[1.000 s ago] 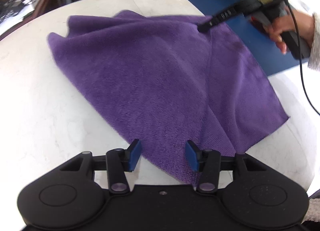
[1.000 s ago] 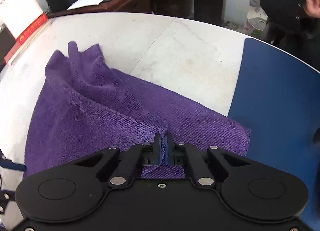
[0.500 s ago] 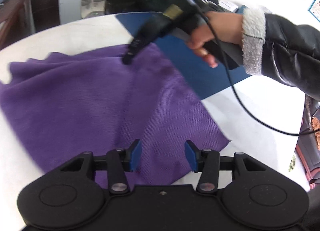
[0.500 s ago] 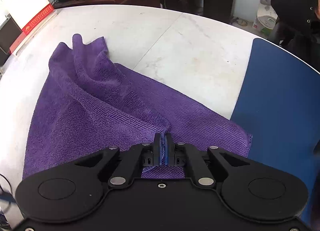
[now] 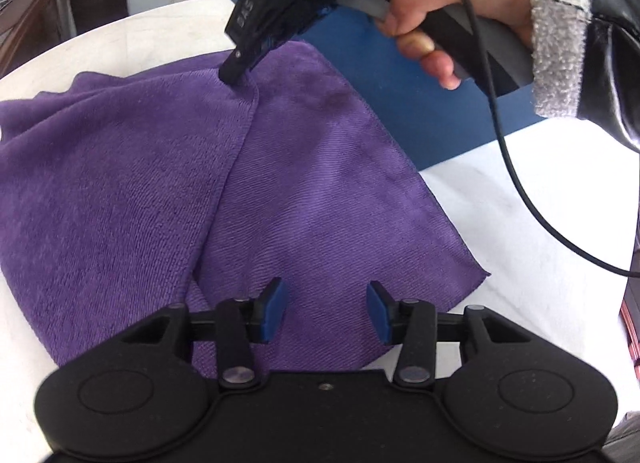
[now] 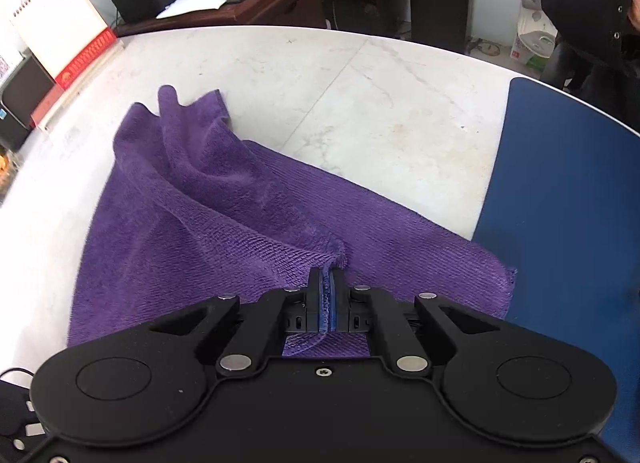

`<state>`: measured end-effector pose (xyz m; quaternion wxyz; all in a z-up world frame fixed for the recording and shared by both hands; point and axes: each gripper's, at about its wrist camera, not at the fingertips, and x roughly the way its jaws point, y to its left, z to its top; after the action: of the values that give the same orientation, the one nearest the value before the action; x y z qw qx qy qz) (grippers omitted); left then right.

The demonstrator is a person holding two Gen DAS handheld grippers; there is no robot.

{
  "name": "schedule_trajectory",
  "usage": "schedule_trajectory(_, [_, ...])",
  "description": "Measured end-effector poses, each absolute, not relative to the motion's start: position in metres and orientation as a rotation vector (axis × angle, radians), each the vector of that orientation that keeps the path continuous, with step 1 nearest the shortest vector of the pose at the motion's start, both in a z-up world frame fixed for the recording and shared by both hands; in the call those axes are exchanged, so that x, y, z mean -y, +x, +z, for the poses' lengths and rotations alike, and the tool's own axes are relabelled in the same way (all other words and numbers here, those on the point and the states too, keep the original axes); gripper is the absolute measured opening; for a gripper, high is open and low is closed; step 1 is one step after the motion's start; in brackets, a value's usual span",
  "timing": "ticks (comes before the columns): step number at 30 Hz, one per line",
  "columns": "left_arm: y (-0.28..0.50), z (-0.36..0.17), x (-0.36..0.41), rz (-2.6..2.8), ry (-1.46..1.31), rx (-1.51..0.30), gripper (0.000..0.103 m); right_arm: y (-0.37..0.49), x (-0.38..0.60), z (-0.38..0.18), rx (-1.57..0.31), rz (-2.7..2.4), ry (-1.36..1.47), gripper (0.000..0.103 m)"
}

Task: Fold towel
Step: 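Lift the held purple towel edge with the right gripper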

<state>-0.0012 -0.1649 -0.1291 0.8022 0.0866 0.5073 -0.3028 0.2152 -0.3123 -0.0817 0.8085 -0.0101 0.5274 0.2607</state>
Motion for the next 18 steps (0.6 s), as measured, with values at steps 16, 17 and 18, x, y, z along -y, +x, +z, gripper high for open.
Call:
schedule_trajectory(16, [0.000,-0.136,0.169,-0.607,0.153,-1.106,0.043,0.225,0.313,0.000,-0.996,0.669,0.100,0.003])
schedule_trajectory(17, [0.000,-0.136,0.169,-0.607,0.151,-1.108,0.043,0.226,0.312,0.006,-0.986,0.673,0.097,0.003])
schedule_trajectory(18, [0.000,-0.136,0.168,-0.607,0.147,-1.111,0.043,0.226,0.311,0.011,-0.976,0.677,0.095,0.003])
